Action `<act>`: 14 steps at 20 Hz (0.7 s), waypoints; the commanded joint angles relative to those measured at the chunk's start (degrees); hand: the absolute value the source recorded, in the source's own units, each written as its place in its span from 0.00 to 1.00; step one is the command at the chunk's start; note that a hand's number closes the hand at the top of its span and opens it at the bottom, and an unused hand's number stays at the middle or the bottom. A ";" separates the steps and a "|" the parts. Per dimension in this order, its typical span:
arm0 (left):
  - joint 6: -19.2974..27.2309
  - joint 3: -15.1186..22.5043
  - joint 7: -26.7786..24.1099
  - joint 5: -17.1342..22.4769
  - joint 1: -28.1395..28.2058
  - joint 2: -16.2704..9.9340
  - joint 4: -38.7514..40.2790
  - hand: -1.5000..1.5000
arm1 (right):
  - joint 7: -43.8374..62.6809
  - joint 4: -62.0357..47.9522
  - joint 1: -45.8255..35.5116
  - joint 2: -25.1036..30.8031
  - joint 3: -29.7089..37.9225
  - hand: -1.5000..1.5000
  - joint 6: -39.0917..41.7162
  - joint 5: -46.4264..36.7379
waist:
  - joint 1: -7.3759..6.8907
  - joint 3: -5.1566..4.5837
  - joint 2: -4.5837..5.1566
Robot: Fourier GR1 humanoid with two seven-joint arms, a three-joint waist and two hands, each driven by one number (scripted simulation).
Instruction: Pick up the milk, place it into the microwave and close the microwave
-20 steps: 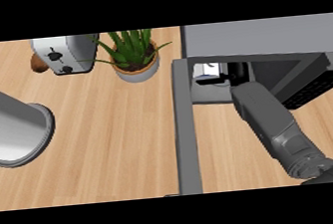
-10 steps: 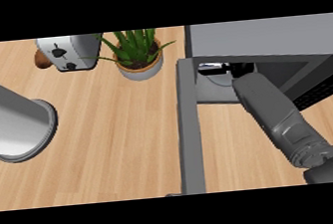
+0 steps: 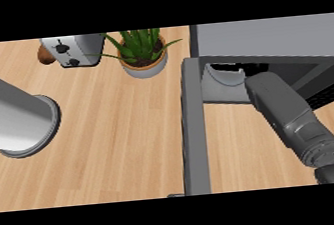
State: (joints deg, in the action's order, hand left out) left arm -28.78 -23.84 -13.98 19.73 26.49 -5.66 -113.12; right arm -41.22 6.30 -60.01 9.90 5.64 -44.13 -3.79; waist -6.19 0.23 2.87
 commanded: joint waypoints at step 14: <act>2.28 1.38 1.60 -2.28 -4.91 0.31 2.79 0.00 | -0.19 -4.11 2.27 3.73 -2.66 0.00 0.25 -3.85 | -1.00 0.12 0.78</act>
State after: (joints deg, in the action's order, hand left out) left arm -27.96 -22.93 -13.01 18.34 23.24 -5.87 -110.74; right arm -40.18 2.92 -58.52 13.69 4.54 -44.49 -5.98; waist -7.46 0.33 3.61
